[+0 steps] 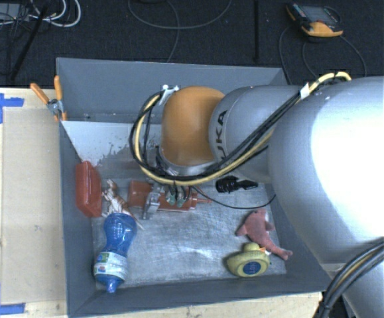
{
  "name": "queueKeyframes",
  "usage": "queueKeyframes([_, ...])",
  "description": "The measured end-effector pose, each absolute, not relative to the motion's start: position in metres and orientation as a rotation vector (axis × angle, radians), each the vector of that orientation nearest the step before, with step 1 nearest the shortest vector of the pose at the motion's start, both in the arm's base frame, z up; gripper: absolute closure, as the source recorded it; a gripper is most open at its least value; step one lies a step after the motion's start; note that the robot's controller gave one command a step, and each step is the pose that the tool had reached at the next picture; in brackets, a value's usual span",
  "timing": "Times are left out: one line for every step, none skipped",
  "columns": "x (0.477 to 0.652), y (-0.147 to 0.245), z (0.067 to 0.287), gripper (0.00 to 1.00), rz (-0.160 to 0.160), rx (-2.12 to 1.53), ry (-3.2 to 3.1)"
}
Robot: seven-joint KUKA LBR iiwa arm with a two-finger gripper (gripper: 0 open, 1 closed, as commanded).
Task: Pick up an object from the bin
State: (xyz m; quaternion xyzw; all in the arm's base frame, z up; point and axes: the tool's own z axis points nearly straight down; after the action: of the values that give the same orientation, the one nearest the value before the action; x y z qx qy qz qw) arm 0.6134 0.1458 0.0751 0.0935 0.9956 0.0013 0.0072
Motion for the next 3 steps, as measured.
queueKeyframes([0.611, 0.145, 0.079, 1.00, 0.000, 0.294, 3.122])
queueKeyframes([0.609, 0.145, 0.095, 1.00, -0.004, 0.295, 3.132])
queueKeyframes([0.609, 0.145, 0.116, 1.00, -0.004, 0.296, 3.134])
